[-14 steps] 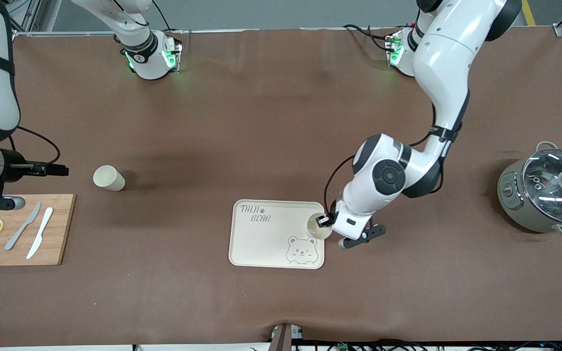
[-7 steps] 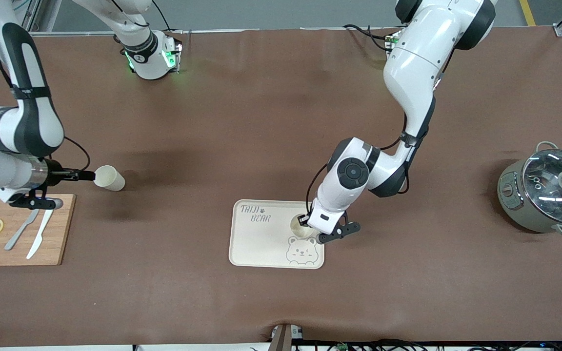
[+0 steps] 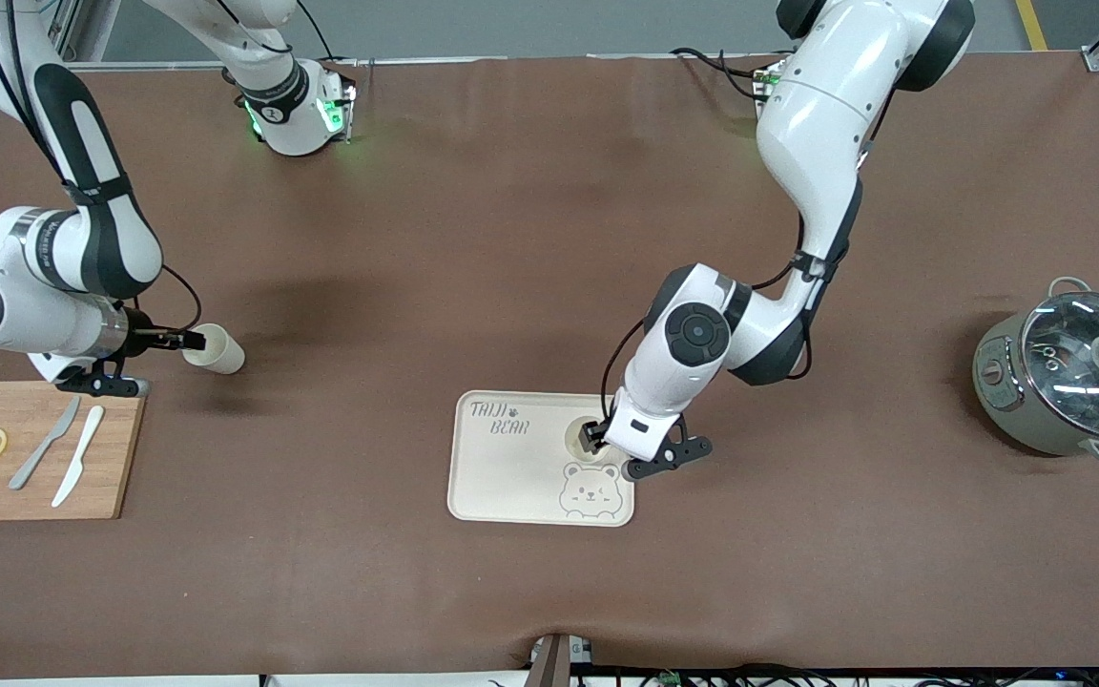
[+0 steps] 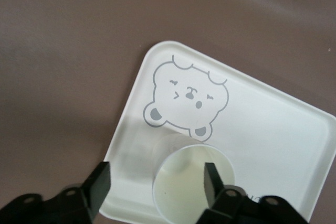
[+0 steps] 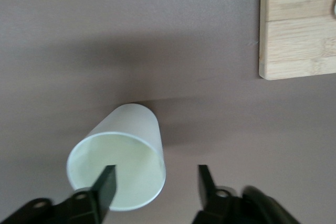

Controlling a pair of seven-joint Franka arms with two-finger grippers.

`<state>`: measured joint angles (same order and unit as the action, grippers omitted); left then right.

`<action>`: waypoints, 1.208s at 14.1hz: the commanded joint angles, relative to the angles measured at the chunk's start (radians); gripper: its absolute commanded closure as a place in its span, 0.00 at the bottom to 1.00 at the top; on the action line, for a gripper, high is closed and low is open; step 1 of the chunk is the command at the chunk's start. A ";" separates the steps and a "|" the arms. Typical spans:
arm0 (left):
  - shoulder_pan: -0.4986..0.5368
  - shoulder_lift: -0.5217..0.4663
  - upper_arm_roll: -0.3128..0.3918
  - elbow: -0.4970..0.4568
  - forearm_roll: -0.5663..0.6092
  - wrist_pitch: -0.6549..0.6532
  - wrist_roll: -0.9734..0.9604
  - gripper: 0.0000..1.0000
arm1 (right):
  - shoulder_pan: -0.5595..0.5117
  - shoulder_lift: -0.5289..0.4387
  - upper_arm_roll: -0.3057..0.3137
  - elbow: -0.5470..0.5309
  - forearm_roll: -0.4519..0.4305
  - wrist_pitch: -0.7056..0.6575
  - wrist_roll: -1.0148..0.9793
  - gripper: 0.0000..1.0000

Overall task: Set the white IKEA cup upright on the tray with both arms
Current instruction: 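Lower the cup onto the tray while the right gripper grasps the other cup, then open and withdraw the left gripper while the right gripper lifts the cup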

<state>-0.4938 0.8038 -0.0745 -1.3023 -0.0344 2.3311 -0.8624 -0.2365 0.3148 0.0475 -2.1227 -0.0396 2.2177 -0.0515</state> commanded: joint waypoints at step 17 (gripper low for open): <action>0.263 -0.392 0.004 -0.040 0.240 -0.548 0.222 0.00 | 0.366 0.122 0.029 0.458 0.230 -0.263 0.548 1.00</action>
<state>-0.2773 0.4895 -0.0614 -1.3003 0.1862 1.8484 -0.7179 0.0477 0.3361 0.0851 -1.8038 0.1628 1.9723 0.3392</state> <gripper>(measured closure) 0.000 0.974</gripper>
